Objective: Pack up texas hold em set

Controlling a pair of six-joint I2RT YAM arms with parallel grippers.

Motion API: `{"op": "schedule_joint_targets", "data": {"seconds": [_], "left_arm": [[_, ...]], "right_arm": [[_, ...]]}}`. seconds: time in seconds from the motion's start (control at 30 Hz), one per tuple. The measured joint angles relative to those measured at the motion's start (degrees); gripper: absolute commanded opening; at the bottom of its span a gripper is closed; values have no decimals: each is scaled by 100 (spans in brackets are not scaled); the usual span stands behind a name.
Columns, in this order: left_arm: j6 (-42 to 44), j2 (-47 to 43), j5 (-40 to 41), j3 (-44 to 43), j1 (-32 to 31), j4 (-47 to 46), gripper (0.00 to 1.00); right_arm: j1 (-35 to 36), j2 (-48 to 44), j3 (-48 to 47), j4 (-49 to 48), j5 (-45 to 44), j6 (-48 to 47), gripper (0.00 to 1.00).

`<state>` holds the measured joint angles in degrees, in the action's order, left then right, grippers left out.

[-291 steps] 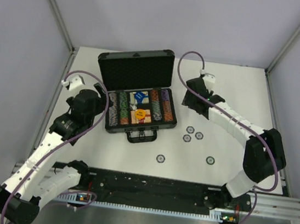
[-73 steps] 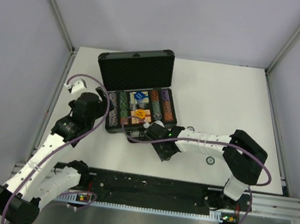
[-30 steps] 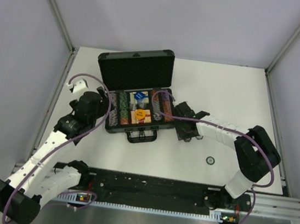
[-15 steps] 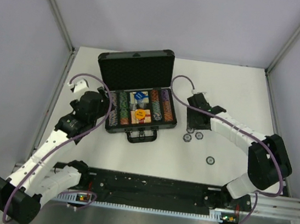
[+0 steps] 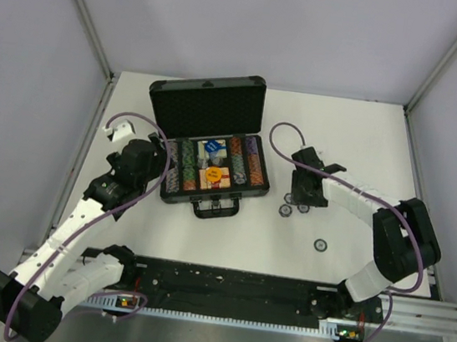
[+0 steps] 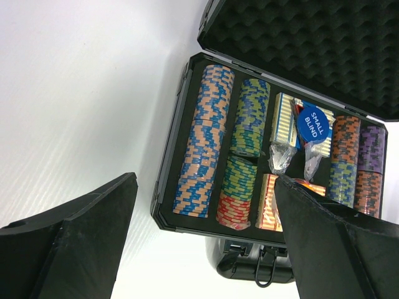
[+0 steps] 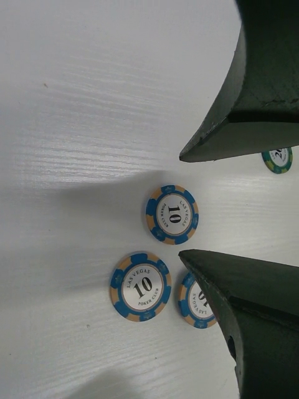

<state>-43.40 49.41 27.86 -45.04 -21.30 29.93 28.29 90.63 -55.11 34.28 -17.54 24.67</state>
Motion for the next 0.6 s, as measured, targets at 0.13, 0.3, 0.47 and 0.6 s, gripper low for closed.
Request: {"op": "schedule_joint_targets", "data": {"seconds": [0.13,0.3,0.47,0.6], "left_arm": [[0,0,-2,0,2,-7,97],[-2,2,2,-2,11,-120,97],[31,114,50,-50,15,-409,97],[59,188,136,-72,15,-647,97]], "right_arm": [[-24,175,0,-15,129,-2,58],[-31,240,35,-66,243,-7,57],[-63,326,35,-109,337,-37,55],[-175,334,37,-157,496,-87,52]]}}
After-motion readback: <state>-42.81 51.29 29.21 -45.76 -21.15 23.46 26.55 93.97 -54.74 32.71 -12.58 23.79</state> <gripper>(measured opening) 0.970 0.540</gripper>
